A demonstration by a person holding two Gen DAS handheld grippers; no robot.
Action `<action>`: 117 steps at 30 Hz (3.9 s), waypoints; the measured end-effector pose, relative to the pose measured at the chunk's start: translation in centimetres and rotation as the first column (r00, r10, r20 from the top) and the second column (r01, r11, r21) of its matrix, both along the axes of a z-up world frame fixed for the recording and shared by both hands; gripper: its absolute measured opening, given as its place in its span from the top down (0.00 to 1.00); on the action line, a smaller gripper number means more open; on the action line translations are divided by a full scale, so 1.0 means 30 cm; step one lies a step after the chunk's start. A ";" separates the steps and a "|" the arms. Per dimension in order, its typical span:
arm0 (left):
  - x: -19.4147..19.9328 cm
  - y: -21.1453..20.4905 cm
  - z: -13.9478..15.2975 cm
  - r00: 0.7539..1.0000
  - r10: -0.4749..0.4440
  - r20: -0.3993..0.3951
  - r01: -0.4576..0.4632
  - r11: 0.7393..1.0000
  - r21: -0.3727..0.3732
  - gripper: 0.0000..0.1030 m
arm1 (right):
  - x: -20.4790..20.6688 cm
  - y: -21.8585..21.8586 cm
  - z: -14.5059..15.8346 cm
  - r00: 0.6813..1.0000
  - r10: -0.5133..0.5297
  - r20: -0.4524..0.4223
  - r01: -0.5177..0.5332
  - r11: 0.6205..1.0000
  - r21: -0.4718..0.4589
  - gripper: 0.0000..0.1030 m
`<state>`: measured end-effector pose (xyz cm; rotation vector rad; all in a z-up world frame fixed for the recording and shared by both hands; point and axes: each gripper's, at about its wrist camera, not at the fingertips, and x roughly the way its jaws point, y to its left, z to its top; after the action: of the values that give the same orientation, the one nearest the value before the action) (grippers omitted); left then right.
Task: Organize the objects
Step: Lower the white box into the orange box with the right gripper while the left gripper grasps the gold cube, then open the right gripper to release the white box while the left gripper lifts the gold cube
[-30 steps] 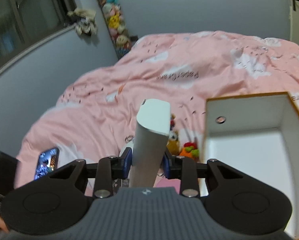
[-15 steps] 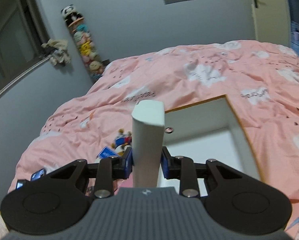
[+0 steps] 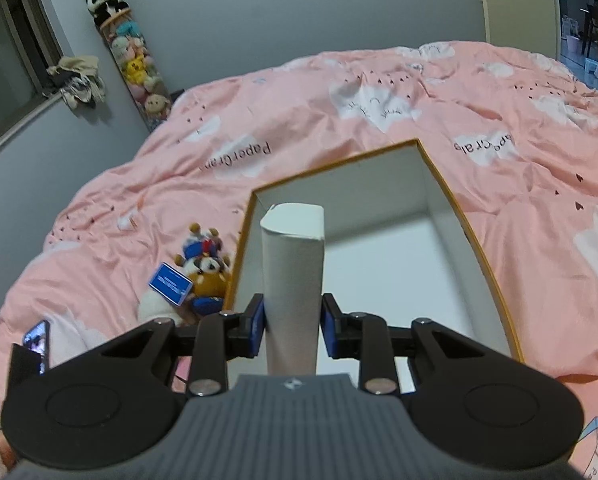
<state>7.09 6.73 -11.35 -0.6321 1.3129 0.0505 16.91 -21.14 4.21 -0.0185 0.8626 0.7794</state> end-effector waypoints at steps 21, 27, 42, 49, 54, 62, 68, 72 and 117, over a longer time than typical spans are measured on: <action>-0.020 -0.010 0.428 0.913 -0.045 0.406 0.034 0.999 0.034 0.46 | 0.116 -0.011 -0.234 0.906 -0.192 -0.378 0.217 0.976 0.025 0.71; 0.038 -0.057 0.475 0.881 -0.097 0.463 0.106 0.994 0.007 0.46 | 0.136 0.017 -0.220 0.887 -0.147 -0.438 0.116 0.989 -0.096 0.65; 0.183 -0.172 0.501 0.828 -0.199 0.525 0.235 0.972 -0.001 0.93 | 0.138 0.094 -0.164 0.911 -0.026 -0.411 -0.188 0.861 -0.472 0.50; 0.206 -0.165 0.475 0.844 -0.232 0.483 0.258 0.966 0.013 0.89 | 0.198 0.115 -0.115 0.945 0.066 -0.319 -0.220 0.851 -0.476 0.45; 0.171 -0.114 0.421 0.879 -0.271 0.392 0.258 0.962 0.087 0.56 | 0.253 0.165 -0.179 0.953 0.081 -0.293 -0.220 0.847 -0.483 0.35; 0.116 -0.039 0.258 0.948 -0.233 0.218 0.213 0.970 0.114 0.32 | 0.295 0.231 -0.306 0.965 0.079 -0.251 -0.200 0.841 -0.503 0.35; 0.125 -0.008 0.164 0.979 -0.120 0.163 0.124 0.992 -0.013 0.31 | 0.323 0.201 -0.339 0.945 0.026 -0.325 -0.194 0.845 -0.498 0.40; 0.130 -0.013 0.160 0.979 -0.125 0.160 0.128 0.992 -0.008 0.31 | 0.318 0.193 -0.337 0.935 -0.002 -0.356 -0.196 0.832 -0.520 0.40; 0.133 -0.318 0.519 0.748 -0.449 0.489 0.353 0.893 0.279 0.33 | 0.116 0.061 0.008 0.968 0.252 0.019 -0.222 0.885 -0.409 0.35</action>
<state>11.08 -2.81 4.21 -0.1724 0.8463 -0.3526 20.40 -19.30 4.44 -0.5277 0.9517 0.8102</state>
